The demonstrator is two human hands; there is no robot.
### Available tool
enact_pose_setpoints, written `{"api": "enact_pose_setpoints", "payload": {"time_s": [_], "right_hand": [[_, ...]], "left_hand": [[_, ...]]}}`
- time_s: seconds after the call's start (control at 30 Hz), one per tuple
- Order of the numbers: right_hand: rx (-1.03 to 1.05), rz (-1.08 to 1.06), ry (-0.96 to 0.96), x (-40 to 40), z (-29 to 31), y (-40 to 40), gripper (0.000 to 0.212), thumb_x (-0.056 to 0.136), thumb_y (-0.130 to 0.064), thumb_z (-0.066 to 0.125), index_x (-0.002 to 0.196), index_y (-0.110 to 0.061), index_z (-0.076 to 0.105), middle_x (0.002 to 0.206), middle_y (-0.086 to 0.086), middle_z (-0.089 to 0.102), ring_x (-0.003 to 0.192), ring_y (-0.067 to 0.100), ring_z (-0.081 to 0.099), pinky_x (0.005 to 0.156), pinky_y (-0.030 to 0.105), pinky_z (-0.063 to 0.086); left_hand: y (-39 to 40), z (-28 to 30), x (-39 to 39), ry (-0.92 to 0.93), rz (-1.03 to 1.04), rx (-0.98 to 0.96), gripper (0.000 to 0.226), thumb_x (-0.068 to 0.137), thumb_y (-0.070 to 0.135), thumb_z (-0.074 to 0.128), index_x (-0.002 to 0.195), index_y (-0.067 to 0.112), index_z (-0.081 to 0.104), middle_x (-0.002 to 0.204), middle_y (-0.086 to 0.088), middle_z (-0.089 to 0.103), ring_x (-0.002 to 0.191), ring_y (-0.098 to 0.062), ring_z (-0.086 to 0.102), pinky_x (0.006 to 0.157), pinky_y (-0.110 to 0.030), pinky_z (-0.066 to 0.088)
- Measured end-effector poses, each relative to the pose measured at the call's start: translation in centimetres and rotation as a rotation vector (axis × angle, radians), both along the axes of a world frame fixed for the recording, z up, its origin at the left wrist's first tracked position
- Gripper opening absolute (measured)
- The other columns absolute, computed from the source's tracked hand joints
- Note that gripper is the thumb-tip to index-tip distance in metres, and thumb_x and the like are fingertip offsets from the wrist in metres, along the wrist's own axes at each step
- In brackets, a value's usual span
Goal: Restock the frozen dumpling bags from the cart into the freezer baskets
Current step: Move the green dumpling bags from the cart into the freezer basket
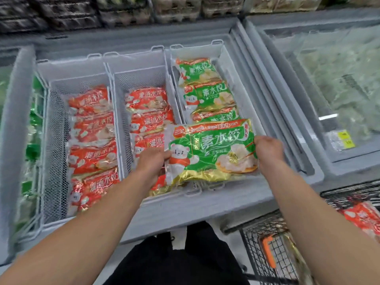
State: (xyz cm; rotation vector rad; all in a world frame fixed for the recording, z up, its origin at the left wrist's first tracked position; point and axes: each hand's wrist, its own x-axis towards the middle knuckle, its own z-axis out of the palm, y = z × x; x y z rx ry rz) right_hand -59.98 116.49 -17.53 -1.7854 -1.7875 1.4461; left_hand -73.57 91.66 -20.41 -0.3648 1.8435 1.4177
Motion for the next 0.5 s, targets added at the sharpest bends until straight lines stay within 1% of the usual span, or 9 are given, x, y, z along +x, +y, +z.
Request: {"api": "enact_pose_setpoints", "payload": {"time_s": [0.03,0.1,0.17,0.23,0.3,0.37,0.4,0.43,0.5], "right_hand": [[0.058,0.033,-0.009,-1.0,-0.9,1.6,0.019,0.076,-0.026,0.054,0.068,-0.012,0.064,0.073,0.005,0.063,0.076,0.022,0.06,0.072,0.042,0.054],[0.122,0.087,-0.002,-2.8,-3.3,5.4,0.022,0.071,-0.031,0.05,0.063,-0.014,0.062,0.075,0.007,0.066,0.078,0.026,0.064,0.075,0.05,0.056],[0.136,0.122,-0.05,-4.7,-5.4,8.8,0.024,0.071,-0.032,0.05,0.063,-0.014,0.063,0.076,0.01,0.07,0.08,0.034,0.069,0.075,0.053,0.059],[0.102,0.168,-0.069,-6.8,-6.4,11.4,0.025,0.072,-0.03,0.052,0.064,-0.01,0.064,0.072,0.011,0.07,0.08,0.037,0.07,0.074,0.053,0.059],[0.098,0.175,-0.071,-8.5,-5.4,11.4,0.025,0.076,-0.026,0.053,0.065,-0.007,0.064,0.071,0.012,0.068,0.075,0.034,0.068,0.074,0.05,0.058],[0.077,0.197,-0.086,-10.6,-5.1,12.6,0.024,0.087,-0.021,0.056,0.072,-0.007,0.068,0.075,0.013,0.067,0.072,0.026,0.061,0.072,0.041,0.053],[0.074,0.217,-0.1,-11.4,-5.3,13.3,0.022,0.092,-0.019,0.055,0.079,-0.012,0.07,0.077,0.011,0.065,0.074,0.023,0.057,0.07,0.034,0.049],[0.076,0.235,-0.107,-12.0,-5.7,14.1,0.021,0.095,-0.019,0.054,0.087,-0.013,0.072,0.078,0.008,0.062,0.075,0.022,0.056,0.07,0.03,0.044],[0.082,0.262,-0.129,-13.1,-6.6,15.5,0.019,0.097,-0.019,0.052,0.089,-0.016,0.069,0.078,0.006,0.061,0.076,0.021,0.055,0.071,0.028,0.04]], "left_hand": [[1.1,0.0,-0.4,-0.016,0.014,0.004,0.012,0.092,0.001,0.064,0.081,0.005,0.059,0.076,-0.015,0.064,0.07,-0.024,0.061,0.068,-0.039,0.051],[3.4,-0.2,-1.4,-0.04,0.041,0.002,0.012,0.092,0.002,0.064,0.082,0.005,0.059,0.08,-0.015,0.063,0.073,-0.024,0.061,0.07,-0.04,0.052],[6.0,-0.6,-2.5,-0.043,0.062,-0.012,0.014,0.093,0.004,0.064,0.081,0.007,0.057,0.086,-0.018,0.061,0.081,-0.027,0.059,0.077,-0.043,0.05],[8.7,-1.3,-3.7,-0.076,0.11,-0.04,0.017,0.094,0.005,0.064,0.079,0.007,0.056,0.089,-0.016,0.065,0.085,-0.028,0.064,0.083,-0.048,0.054],[10.2,-1.6,-4.4,-0.106,0.144,-0.038,0.018,0.093,0.004,0.066,0.079,0.009,0.055,0.089,-0.014,0.066,0.085,-0.032,0.068,0.085,-0.054,0.056],[12.7,-2.3,-5.9,-0.107,0.156,-0.063,0.016,0.09,0.006,0.068,0.078,0.01,0.058,0.096,-0.018,0.069,0.094,-0.04,0.07,0.086,-0.065,0.054],[13.7,-2.8,-6.5,-0.111,0.153,-0.08,0.013,0.089,0.007,0.069,0.08,0.009,0.06,0.1,-0.019,0.07,0.096,-0.04,0.07,0.085,-0.067,0.053],[14.6,-3.3,-7.1,-0.117,0.154,-0.105,0.011,0.089,0.008,0.068,0.081,0.009,0.06,0.101,-0.019,0.071,0.095,-0.038,0.07,0.085,-0.067,0.053],[16.2,-4.4,-8.3,-0.137,0.178,-0.127,0.011,0.089,0.005,0.067,0.082,0.008,0.058,0.096,-0.02,0.067,0.087,-0.033,0.066,0.083,-0.062,0.054]]}}
